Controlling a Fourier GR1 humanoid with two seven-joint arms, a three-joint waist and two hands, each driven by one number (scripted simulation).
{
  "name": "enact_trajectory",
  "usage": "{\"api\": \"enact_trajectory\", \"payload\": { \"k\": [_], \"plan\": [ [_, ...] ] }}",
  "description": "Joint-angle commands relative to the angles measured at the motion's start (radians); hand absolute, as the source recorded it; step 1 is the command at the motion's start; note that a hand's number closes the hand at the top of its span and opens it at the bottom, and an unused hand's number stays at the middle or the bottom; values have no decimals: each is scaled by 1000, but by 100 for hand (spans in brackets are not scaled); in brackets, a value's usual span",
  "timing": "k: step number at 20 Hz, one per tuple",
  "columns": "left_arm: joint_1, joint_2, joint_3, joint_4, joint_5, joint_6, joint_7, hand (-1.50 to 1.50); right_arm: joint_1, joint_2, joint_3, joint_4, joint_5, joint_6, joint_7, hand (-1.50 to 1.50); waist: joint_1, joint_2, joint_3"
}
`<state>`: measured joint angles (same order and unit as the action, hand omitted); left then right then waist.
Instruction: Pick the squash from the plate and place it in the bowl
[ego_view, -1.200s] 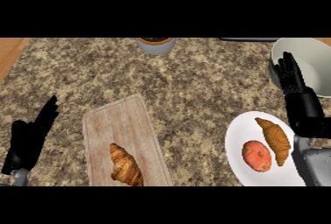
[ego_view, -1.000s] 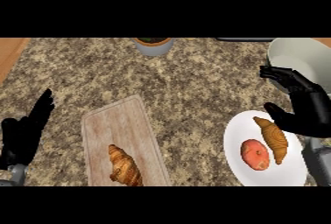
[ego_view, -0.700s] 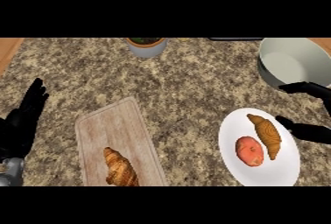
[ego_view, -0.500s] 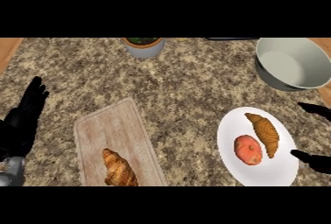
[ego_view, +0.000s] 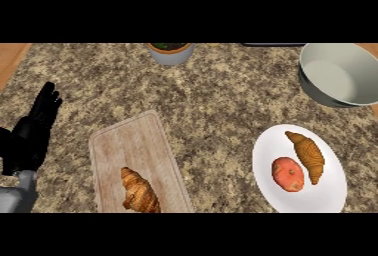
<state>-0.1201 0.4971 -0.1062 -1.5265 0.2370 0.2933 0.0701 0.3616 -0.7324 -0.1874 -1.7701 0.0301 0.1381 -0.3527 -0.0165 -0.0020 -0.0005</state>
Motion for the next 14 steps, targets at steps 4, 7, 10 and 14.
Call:
{"api": "enact_trajectory", "payload": {
  "k": [4, 7, 10, 14],
  "plan": [
    [43, -24, 11, -50, -42, -30, 3, 0, -98, -47, -72, -140, -31, 112, 240, -150, 18, 1, 0],
    [-59, -47, 8, 49, -49, -37, 7, 0, -251, -109, -2, -144, -38, 157, 429, -150, 24, 5, -1],
    [-54, -30, 16, -10, -35, -44, 52, 0, -287, -193, 59, -88, 27, 244, 434, -150, 40, 6, 0],
    [-55, -25, 46, 43, -25, -83, 25, 0, -402, -183, 188, -32, 77, 315, 519, -150, 40, 7, 0]
  ]
}}
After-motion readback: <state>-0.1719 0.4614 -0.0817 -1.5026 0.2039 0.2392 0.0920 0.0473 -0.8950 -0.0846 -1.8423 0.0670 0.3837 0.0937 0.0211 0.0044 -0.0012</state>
